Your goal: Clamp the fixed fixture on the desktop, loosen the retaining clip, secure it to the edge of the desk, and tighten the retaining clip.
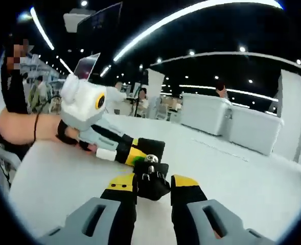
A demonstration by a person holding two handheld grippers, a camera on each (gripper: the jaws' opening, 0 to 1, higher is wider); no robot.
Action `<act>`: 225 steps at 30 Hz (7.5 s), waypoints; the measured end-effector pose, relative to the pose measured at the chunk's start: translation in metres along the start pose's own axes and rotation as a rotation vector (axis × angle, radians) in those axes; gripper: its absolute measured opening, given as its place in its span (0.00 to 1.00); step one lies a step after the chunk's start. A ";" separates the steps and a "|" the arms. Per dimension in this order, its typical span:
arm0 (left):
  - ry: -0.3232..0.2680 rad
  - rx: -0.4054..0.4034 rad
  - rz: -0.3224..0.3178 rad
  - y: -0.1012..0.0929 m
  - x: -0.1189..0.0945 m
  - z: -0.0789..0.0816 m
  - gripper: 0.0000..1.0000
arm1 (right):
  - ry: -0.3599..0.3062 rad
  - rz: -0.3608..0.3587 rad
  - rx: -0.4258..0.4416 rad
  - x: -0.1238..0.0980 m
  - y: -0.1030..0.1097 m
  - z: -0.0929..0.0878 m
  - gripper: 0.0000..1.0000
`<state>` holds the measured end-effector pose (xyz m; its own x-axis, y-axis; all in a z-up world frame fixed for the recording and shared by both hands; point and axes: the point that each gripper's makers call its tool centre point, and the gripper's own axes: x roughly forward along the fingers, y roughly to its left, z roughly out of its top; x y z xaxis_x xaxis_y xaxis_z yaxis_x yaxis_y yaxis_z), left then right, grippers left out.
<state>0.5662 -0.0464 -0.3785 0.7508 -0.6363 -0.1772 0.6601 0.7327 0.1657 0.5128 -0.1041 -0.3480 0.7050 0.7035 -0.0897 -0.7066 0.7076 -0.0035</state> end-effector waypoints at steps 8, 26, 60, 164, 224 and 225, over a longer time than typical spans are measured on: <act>0.001 -0.003 0.002 -0.006 -0.001 0.001 0.06 | 0.025 0.035 0.198 -0.004 -0.005 -0.005 0.31; 0.002 -0.012 0.001 -0.007 0.000 0.002 0.06 | 0.023 0.033 0.090 0.001 -0.003 -0.007 0.24; 0.009 -0.026 -0.001 -0.002 0.002 0.001 0.05 | 0.017 0.023 0.221 -0.001 -0.008 -0.004 0.22; 0.011 -0.032 -0.002 -0.002 0.003 0.000 0.05 | 0.014 -0.061 -0.320 0.001 0.005 0.001 0.19; 0.010 -0.026 0.002 -0.004 0.000 0.000 0.05 | -0.059 0.085 -0.521 0.002 0.020 0.002 0.17; 0.010 -0.026 0.002 -0.004 0.000 0.000 0.05 | -0.045 0.058 -0.477 0.002 0.015 0.001 0.19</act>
<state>0.5637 -0.0493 -0.3793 0.7517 -0.6327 -0.1862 0.6577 0.7400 0.1409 0.5032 -0.0920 -0.3468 0.6577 0.7509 -0.0598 -0.6867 0.5651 -0.4572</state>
